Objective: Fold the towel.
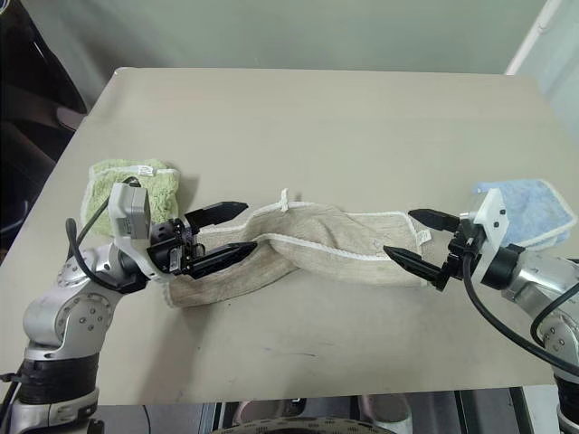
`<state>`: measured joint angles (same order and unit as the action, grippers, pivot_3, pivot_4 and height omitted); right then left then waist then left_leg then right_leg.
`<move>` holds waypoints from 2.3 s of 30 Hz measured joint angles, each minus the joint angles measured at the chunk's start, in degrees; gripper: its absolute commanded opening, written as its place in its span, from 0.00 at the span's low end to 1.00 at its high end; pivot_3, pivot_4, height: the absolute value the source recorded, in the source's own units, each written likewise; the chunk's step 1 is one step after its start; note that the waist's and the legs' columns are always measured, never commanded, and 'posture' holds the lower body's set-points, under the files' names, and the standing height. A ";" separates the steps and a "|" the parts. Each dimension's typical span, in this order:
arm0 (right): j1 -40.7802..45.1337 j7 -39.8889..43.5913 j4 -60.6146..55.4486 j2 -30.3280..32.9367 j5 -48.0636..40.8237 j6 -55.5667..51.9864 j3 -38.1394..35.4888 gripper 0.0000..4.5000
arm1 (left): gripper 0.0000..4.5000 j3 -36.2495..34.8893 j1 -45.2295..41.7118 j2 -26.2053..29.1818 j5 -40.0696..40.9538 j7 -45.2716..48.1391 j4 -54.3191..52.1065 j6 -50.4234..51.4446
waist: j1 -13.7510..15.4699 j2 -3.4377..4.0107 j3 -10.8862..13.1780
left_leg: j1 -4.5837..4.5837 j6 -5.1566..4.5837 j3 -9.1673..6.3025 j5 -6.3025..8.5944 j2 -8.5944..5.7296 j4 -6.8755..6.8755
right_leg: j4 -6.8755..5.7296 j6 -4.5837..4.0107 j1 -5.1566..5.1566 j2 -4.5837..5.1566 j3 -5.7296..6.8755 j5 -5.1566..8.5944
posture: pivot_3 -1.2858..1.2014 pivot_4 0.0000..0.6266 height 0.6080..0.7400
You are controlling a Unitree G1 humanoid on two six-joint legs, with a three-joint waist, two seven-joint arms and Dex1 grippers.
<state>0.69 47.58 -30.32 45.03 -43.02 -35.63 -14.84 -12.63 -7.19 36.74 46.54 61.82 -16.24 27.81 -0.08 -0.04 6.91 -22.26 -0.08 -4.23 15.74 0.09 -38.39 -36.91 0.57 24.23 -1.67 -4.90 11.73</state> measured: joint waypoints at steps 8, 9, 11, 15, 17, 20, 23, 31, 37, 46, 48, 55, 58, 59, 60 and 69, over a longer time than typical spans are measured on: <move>-0.01 -1.01 -0.14 0.16 -0.15 -1.03 -0.27 1.00 | 0.99 1.75 -0.95 -1.82 0.48 -0.53 -0.08 0.17 | 0.04 0.00 0.00 | 0.00 0.00 0.00 0.00 0.00 -0.01 | 0.00 0.02 -0.01 0.00 0.00 -0.01 | 0.52 0.24 0.95; 0.05 -1.47 -0.07 0.19 -0.40 -1.78 -0.32 1.00 | 0.99 2.08 -1.13 -1.94 0.48 -0.59 -0.08 0.16 | 0.03 0.00 0.00 | 0.00 0.00 0.00 0.00 0.00 -0.01 | 0.00 0.02 -0.01 0.00 0.00 -0.02 | 0.52 0.24 0.95; 0.70 -2.85 0.39 0.84 -1.12 -4.93 -0.30 1.00 | 0.99 2.71 -1.48 -2.35 0.35 -0.44 -0.06 -0.12 | 0.03 0.00 0.00 | 0.00 0.00 0.00 0.00 0.00 -0.01 | 0.00 0.03 -0.01 0.00 0.00 -0.02 | 0.52 0.24 0.95; 3.34 -5.77 1.31 1.82 -1.52 -10.11 0.06 1.00 | 0.99 4.43 -1.66 -3.72 -0.89 0.39 0.65 -1.22 | 0.03 -0.02 0.01 | 0.00 0.00 0.00 0.00 0.00 -0.01 | 0.00 0.11 -0.01 0.00 0.00 -0.06 | 0.52 0.24 0.95; 6.16 -6.49 3.64 1.51 -2.34 -12.65 0.55 1.00 | 0.99 4.97 -1.88 -4.41 -1.60 0.61 1.35 -2.02 | 0.00 -0.02 0.01 | 0.00 0.00 0.00 0.00 0.00 -0.01 | 0.00 0.17 -0.01 0.00 -0.01 -0.09 | 0.52 0.24 0.95; 12.48 -8.13 9.22 -0.42 -2.82 -15.56 1.85 1.00 | 0.99 5.02 -2.76 -4.43 -1.91 0.82 2.46 -2.52 | -0.22 -0.02 0.03 | 0.03 -0.03 0.01 -0.03 0.00 -0.01 | 0.00 0.25 0.00 0.00 -0.01 -0.16 | 0.52 0.24 0.95; 16.78 -8.22 14.08 -1.05 -1.61 -16.44 4.58 1.00 | 0.99 4.66 -2.53 -4.12 -1.95 1.99 3.17 -2.84 | -0.15 -0.02 0.03 | 0.03 -0.03 -0.01 -0.03 0.01 0.00 | -0.01 0.24 0.00 0.00 0.00 -0.17 | 0.52 0.24 0.95; 27.29 -7.58 32.63 -6.82 9.09 -11.93 15.29 1.00 | 0.99 5.14 -0.48 -4.10 -3.52 4.02 4.27 -4.16 | -0.04 0.03 0.05 | -0.03 -0.08 -0.01 0.00 0.04 0.03 | -0.03 0.25 0.13 0.00 0.00 -0.19 | 0.52 0.24 0.95; 30.35 -2.37 41.33 -7.91 13.84 -7.38 17.47 1.00 | 0.99 6.11 -0.64 -4.57 -3.95 3.78 4.00 -4.31 | 0.24 0.03 0.05 | -0.07 -0.09 -0.03 0.09 0.04 0.06 | 0.01 0.24 0.13 0.01 0.03 -0.22 | 0.52 0.24 0.95; 31.05 2.83 45.64 -7.28 17.51 -5.42 18.29 1.00 | 0.99 6.25 0.56 -3.48 -3.20 3.03 1.02 -2.06 | 0.19 0.04 0.06 | -0.07 -0.06 -0.03 0.10 0.04 0.09 | 0.01 0.16 0.15 0.01 0.06 -0.22 | 0.52 0.24 0.95; 30.39 4.08 45.38 -6.26 17.58 -5.53 18.28 1.00 | 0.99 6.92 0.88 -3.92 -3.64 2.85 1.01 -2.52 | 0.29 0.04 0.06 | -0.07 -0.06 -0.04 0.10 0.04 0.08 | 0.00 0.16 0.14 0.01 0.06 -0.22 | 0.52 0.24 0.95; 28.60 6.83 42.38 -5.65 18.47 -5.99 18.51 1.00 | 0.99 8.10 0.32 -4.73 -4.81 2.81 1.07 -3.65 | 0.17 0.03 0.06 | -0.04 -0.04 -0.03 0.08 0.07 0.08 | -0.02 0.10 0.14 0.01 0.09 -0.24 | 0.52 0.24 0.95; 27.95 7.77 40.67 -6.14 18.41 -6.53 18.82 1.00 | 0.99 8.15 -0.21 -4.79 -5.18 2.89 1.37 -4.09 | 0.16 0.03 0.06 | -0.04 -0.03 -0.03 0.08 0.07 0.08 | -0.02 0.10 0.14 0.01 0.09 -0.24 | 0.52 0.24 0.95; 27.96 7.80 40.58 -6.35 18.46 -6.58 18.91 0.96 | 1.00 8.21 -0.47 -4.89 -5.27 2.94 1.63 -4.25 | 0.15 0.03 0.06 | -0.04 -0.03 -0.02 0.08 0.07 0.07 | -0.02 0.10 0.14 0.01 0.09 -0.24 | 0.52 0.24 0.95; 27.98 7.83 40.61 -6.52 18.51 -6.51 18.97 0.91 | 1.00 8.25 -0.59 -5.04 -5.41 2.98 1.79 -4.45 | 0.15 0.03 0.06 | -0.04 -0.02 -0.02 0.07 0.07 0.06 | -0.02 0.10 0.14 0.01 0.09 -0.24 | 0.52 0.24 0.95; 33.22 10.81 48.60 -7.34 20.62 -4.06 20.01 0.57 | 1.00 9.10 -1.19 -5.45 -5.63 3.36 2.47 -4.94 | 0.14 0.04 0.06 | -0.04 -0.03 -0.02 0.07 0.08 0.05 | -0.03 0.07 0.14 0.01 0.09 -0.26 | 0.52 0.24 0.95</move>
<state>33.90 58.39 18.28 37.70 -22.40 -39.69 5.17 -3.53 -8.38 31.29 40.91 65.17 -13.78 22.87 0.06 -0.01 6.97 -22.30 -0.11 -4.25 15.82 0.17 -38.34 -36.94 0.64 24.38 -1.66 -4.81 11.47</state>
